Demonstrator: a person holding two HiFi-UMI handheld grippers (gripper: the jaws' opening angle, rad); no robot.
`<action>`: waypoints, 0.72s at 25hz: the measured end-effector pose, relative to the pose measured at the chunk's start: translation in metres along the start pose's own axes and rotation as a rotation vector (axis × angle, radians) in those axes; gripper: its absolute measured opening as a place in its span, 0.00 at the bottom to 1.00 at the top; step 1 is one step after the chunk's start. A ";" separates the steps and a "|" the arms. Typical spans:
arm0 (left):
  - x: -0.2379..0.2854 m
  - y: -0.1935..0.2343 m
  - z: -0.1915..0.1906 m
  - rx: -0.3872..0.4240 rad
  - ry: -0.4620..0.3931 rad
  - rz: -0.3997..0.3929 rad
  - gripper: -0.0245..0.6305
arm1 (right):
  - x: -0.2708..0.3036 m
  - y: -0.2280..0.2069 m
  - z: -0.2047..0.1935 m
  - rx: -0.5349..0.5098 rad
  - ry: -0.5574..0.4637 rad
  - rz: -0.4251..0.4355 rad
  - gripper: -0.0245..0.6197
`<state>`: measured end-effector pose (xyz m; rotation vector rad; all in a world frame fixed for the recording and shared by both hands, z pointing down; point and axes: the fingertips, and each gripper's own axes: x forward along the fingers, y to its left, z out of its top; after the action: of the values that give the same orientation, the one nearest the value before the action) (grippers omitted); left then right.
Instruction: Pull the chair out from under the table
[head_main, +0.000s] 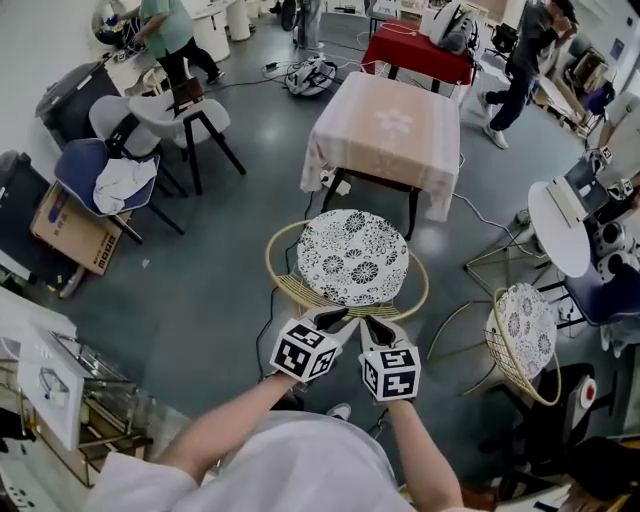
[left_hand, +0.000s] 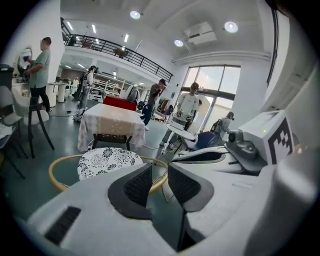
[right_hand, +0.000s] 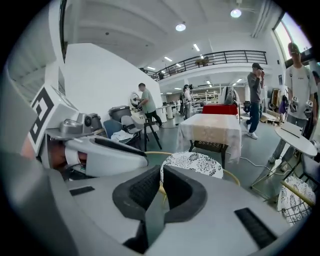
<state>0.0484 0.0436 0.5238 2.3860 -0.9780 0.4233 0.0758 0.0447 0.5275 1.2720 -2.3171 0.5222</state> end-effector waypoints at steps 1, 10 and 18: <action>0.001 -0.004 0.001 -0.008 -0.010 0.009 0.19 | -0.004 -0.002 0.001 -0.002 -0.008 0.003 0.06; -0.003 -0.030 0.008 0.007 -0.070 0.122 0.07 | -0.033 -0.008 0.004 0.000 -0.078 0.049 0.04; -0.006 -0.038 0.004 0.000 -0.068 0.190 0.05 | -0.044 -0.004 0.005 -0.016 -0.100 0.076 0.04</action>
<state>0.0715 0.0676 0.5049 2.3297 -1.2412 0.4130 0.0994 0.0700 0.5002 1.2323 -2.4559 0.4732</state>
